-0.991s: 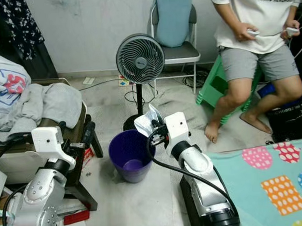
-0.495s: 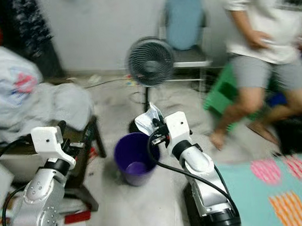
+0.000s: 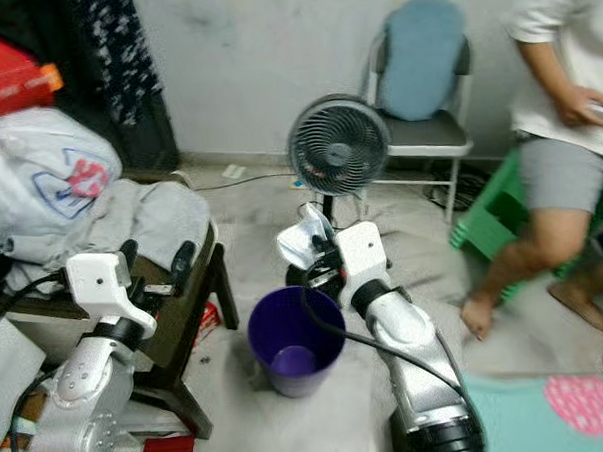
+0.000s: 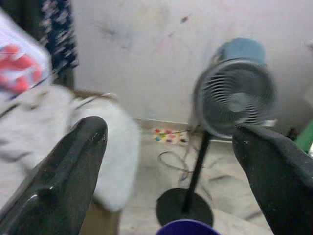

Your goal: Clean up the room

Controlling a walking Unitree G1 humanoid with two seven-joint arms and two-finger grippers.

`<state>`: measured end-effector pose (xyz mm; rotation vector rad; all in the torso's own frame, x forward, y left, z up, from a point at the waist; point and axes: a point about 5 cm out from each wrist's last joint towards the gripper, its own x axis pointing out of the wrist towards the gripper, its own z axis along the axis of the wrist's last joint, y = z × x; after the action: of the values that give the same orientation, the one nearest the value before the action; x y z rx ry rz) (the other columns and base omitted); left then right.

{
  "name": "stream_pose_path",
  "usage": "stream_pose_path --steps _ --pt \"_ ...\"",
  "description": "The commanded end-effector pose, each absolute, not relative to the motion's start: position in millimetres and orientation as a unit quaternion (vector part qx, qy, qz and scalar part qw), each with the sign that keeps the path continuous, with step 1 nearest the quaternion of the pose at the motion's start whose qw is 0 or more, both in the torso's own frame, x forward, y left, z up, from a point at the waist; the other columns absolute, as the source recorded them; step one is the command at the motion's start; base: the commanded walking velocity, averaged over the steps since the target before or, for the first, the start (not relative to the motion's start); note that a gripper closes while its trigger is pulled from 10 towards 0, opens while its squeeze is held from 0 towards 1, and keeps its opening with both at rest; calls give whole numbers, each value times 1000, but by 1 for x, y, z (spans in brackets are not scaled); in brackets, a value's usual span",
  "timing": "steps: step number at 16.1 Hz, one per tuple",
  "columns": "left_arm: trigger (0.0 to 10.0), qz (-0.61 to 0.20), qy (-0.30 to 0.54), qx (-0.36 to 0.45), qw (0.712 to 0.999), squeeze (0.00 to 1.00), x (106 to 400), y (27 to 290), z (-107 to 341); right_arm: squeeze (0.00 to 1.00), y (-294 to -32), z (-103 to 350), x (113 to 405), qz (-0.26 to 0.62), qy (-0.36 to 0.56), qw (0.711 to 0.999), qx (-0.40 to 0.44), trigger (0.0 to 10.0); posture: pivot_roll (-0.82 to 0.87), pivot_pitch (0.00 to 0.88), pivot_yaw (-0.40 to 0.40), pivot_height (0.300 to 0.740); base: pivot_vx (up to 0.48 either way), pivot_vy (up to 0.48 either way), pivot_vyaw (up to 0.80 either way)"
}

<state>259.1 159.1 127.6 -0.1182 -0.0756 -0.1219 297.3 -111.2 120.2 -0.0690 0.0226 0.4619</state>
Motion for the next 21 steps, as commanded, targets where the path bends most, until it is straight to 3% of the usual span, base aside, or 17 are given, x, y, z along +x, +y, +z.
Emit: stream_pose_path --steps 1,6,17,21 --pt "10000 -63 -38 -59 996 0 260 160 129 0 -111 124 299 231 5 972 -38 10000 20 42 -59 740 296 0 0" --pt "10000 -63 -38 -59 996 0 259 159 128 0 -110 124 299 233 4 971 -43 10000 19 41 -60 740 295 0 298" --pt "10000 -71 -37 -61 995 0 261 158 128 0 -115 120 302 216 16 975 -43 10000 19 32 -62 740 297 0 0" --pt "10000 -105 -41 -23 993 0 257 166 127 0 -128 117 303 203 27 978 -41 10000 12 32 -61 740 0 0 0"
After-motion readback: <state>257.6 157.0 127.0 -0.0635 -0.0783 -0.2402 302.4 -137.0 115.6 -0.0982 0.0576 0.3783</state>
